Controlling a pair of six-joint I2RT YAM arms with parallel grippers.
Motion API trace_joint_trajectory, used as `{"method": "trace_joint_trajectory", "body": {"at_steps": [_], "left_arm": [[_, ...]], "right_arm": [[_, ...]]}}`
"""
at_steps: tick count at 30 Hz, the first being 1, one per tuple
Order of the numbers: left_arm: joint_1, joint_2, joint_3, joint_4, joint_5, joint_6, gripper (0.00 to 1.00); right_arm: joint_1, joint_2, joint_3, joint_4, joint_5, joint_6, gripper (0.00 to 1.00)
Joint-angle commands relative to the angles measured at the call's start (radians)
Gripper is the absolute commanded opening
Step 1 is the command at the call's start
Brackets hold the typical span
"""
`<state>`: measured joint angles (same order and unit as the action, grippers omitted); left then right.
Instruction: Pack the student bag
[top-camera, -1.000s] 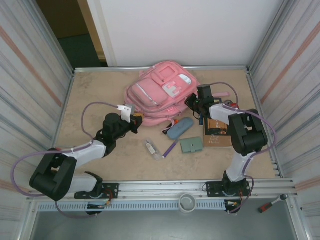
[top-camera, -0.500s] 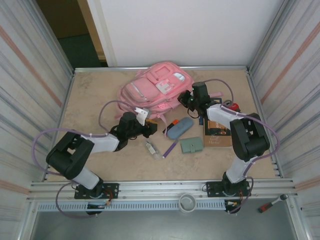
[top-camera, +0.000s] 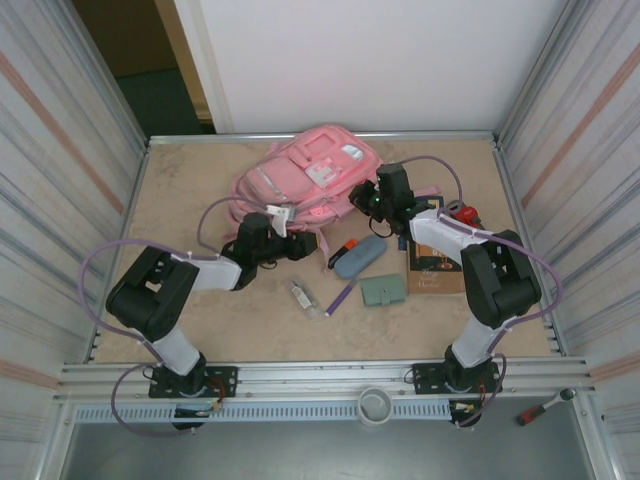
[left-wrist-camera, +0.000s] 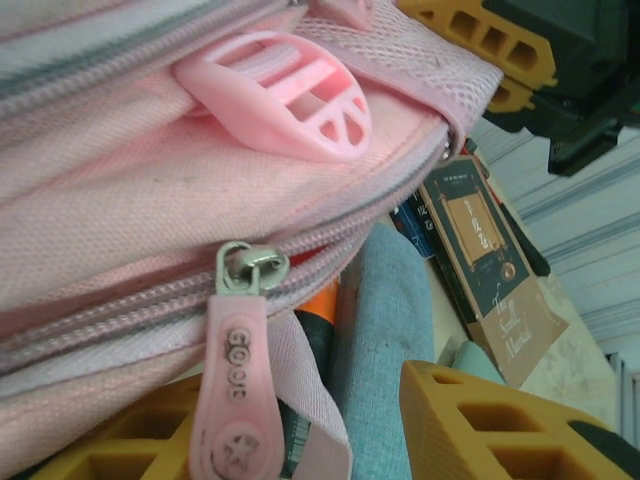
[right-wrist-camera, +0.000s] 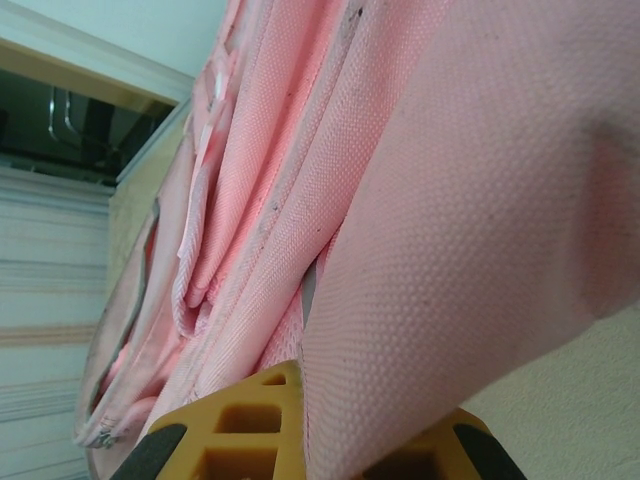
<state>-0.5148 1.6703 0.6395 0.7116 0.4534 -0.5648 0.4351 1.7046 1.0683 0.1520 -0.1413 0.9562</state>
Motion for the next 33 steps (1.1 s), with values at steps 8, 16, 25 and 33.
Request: {"method": "trace_joint_trajectory", "body": {"at_steps": [8, 16, 25, 33], "left_arm": [[0.052, 0.025, 0.058, 0.076, -0.021, -0.136, 0.34], [0.072, 0.008, 0.063, 0.026, 0.0, -0.138, 0.0], [0.136, -0.11, -0.02, -0.173, 0.046, -0.044, 0.0], [0.154, -0.184, -0.043, -0.289, 0.02, 0.046, 0.0]], "right_arm": [[0.037, -0.069, 0.027, 0.014, 0.02, -0.071, 0.0], [0.039, -0.081, 0.012, -0.004, 0.065, -0.108, 0.0], [0.024, -0.108, 0.011, -0.059, 0.18, -0.222, 0.0], [-0.043, -0.052, 0.067, -0.11, 0.11, -0.304, 0.0]]}}
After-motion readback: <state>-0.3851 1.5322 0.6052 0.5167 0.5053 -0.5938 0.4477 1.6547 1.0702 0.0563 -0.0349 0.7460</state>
